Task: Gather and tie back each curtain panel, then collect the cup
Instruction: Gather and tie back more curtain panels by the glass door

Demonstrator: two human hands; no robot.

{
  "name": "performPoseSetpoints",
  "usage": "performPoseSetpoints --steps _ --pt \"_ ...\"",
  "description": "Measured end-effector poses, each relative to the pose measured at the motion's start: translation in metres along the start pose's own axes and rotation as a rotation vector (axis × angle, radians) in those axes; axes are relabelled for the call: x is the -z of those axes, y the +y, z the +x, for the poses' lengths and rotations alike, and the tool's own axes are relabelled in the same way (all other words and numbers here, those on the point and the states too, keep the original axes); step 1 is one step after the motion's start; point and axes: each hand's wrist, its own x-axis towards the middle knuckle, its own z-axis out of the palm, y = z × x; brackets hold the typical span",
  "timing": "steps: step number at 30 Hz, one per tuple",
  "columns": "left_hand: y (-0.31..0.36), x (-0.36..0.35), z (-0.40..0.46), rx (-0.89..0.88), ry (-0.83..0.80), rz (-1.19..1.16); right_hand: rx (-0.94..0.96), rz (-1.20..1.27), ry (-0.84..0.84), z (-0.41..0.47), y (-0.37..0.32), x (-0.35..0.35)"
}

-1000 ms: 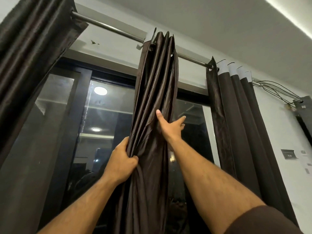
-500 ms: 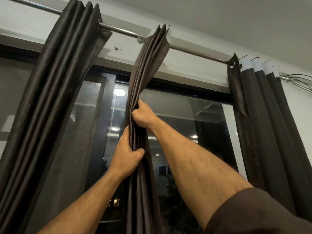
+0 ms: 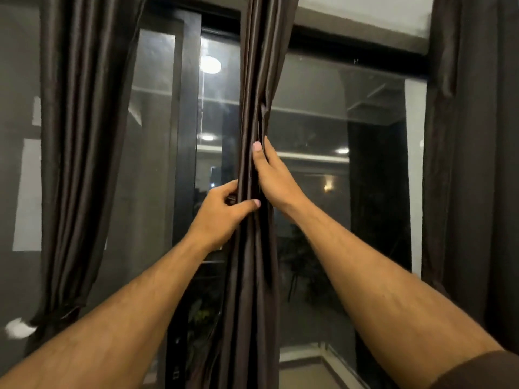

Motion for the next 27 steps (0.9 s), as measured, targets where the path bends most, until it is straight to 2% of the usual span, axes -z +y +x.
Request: performPoseSetpoints --steps 3,6,13,16,20,23,27 --pt "0.0 -0.013 -0.024 0.107 -0.027 -0.049 -0.03 0.034 -0.047 -0.037 0.018 -0.003" --pt "-0.012 -0.026 -0.055 0.261 0.033 -0.032 -0.078 -0.027 -0.036 -0.073 0.047 -0.005" --pt "-0.052 -0.051 -0.133 0.496 0.104 -0.051 -0.305 -0.068 -0.026 -0.163 0.118 -0.017" --pt "-0.07 -0.057 -0.154 0.511 0.102 0.035 -0.357 -0.085 -0.068 -0.187 0.133 -0.017" --pt "-0.084 -0.059 -0.167 0.588 0.165 -0.014 -0.362 -0.059 -0.069 -0.195 0.135 -0.013" --pt "-0.087 -0.058 -0.172 0.665 0.148 -0.04 -0.361 -0.049 -0.064 -0.197 0.135 -0.01" --pt "-0.084 -0.062 -0.174 0.671 0.096 -0.053 -0.397 0.005 -0.052 -0.198 0.135 -0.006"
